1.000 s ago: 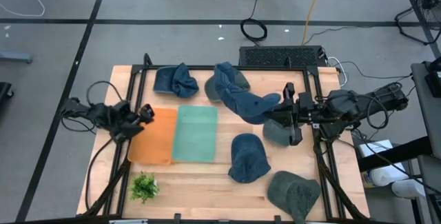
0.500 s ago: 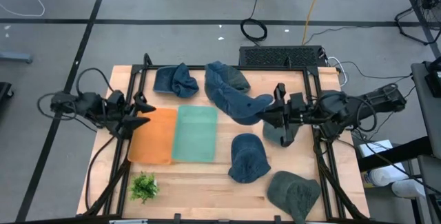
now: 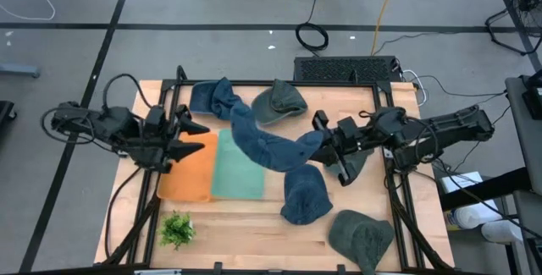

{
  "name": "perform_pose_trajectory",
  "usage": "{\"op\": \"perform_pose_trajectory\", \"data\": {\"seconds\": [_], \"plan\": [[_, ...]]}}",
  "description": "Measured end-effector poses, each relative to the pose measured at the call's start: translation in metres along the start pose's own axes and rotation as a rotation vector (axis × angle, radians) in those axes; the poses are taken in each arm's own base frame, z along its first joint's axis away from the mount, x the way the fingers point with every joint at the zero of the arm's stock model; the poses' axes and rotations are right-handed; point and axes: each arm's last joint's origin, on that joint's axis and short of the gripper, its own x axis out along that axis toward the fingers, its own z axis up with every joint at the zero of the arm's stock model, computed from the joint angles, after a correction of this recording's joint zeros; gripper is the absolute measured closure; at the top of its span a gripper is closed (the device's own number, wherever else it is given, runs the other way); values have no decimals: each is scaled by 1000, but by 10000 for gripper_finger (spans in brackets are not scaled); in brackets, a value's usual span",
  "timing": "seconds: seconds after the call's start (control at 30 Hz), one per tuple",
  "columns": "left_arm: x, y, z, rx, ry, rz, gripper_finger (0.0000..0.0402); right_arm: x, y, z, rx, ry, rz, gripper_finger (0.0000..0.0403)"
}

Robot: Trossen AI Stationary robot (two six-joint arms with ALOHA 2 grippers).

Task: Pick & Place hat
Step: Put the top right blue cap into the orange bin

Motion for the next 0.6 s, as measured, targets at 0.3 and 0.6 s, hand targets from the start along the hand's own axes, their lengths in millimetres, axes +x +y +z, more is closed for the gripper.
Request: {"op": "perform_pose_trajectory", "data": {"seconds": [0.3, 0.6], "plan": [[27, -8, 31, 88, 113, 37, 128, 3, -4, -11, 101, 95, 63, 403], [43, -21, 66, 116, 208, -1, 59, 2, -4, -20, 193, 198, 63, 403]]}}
